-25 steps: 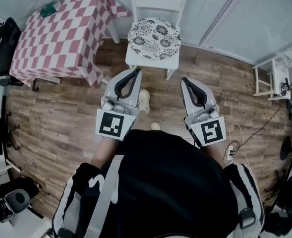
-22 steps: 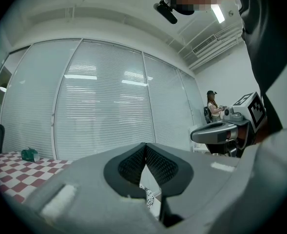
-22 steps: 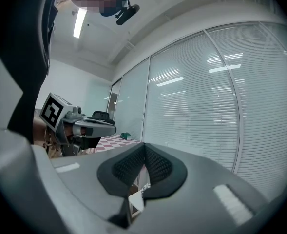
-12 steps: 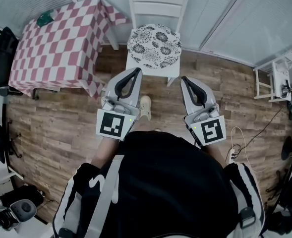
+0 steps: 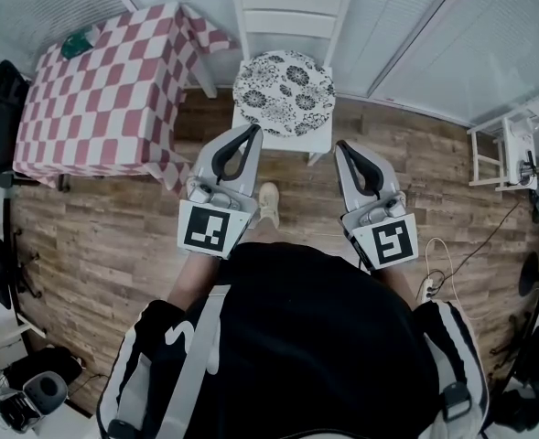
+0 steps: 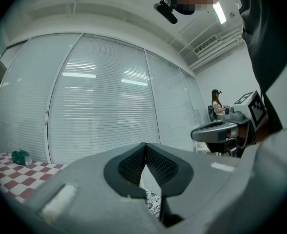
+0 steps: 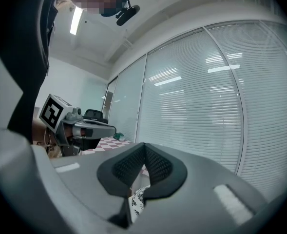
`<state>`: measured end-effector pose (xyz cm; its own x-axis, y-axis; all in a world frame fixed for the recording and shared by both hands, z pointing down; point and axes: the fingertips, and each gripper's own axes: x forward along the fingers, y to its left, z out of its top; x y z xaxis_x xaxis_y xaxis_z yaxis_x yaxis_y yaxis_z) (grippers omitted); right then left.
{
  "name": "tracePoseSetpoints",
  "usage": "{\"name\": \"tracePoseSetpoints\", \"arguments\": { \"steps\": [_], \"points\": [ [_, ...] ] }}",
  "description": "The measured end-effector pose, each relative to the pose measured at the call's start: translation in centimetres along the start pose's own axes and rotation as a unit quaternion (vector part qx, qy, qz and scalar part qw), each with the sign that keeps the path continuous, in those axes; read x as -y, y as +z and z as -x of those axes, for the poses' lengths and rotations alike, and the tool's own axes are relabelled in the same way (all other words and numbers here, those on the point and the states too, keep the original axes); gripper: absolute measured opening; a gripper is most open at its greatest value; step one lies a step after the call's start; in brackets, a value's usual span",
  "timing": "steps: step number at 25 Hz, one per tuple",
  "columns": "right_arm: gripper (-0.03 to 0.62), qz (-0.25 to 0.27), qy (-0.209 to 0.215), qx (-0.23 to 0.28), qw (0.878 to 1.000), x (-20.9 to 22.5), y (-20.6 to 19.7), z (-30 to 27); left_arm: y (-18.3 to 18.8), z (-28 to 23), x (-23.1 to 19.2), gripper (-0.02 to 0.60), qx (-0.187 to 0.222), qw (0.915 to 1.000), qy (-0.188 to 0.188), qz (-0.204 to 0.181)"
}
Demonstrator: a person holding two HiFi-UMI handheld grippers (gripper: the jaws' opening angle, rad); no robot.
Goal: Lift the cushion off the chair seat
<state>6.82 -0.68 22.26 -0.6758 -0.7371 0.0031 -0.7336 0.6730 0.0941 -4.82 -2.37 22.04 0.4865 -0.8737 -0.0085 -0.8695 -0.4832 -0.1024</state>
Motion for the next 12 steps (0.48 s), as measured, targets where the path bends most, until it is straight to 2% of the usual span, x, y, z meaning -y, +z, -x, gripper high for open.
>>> {"name": "tracePoseSetpoints", "arguments": {
  "steps": [12],
  "points": [
    [-0.006,-0.002,-0.010,-0.006,1.000,3.3,0.1,-4.2,0.2,-4.8,-2.8,0.001,0.000,0.9999,-0.017,-0.001]
  ]
}}
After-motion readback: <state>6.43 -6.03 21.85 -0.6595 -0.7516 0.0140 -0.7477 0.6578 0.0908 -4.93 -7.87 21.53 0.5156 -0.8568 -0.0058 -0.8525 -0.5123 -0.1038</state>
